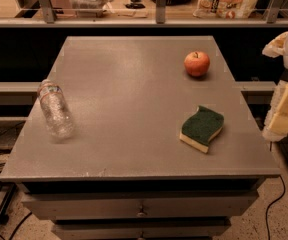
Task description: Pick apple
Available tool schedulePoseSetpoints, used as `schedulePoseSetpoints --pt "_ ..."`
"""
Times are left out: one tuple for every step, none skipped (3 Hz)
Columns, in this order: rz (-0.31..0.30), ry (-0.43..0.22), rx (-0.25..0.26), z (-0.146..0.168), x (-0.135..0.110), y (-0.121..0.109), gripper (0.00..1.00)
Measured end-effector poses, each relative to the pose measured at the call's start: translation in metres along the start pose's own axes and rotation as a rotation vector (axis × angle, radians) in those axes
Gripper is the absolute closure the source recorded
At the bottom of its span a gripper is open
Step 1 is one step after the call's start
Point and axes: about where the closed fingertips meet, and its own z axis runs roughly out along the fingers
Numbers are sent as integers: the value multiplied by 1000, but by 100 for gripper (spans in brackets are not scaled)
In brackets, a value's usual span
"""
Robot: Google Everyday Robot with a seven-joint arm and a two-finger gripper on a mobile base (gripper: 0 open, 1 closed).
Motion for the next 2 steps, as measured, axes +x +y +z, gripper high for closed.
schedulePoseSetpoints --pt "0 0 0 0 0 0 0" --pt "38 -88 -25 6 -1 -8 0"
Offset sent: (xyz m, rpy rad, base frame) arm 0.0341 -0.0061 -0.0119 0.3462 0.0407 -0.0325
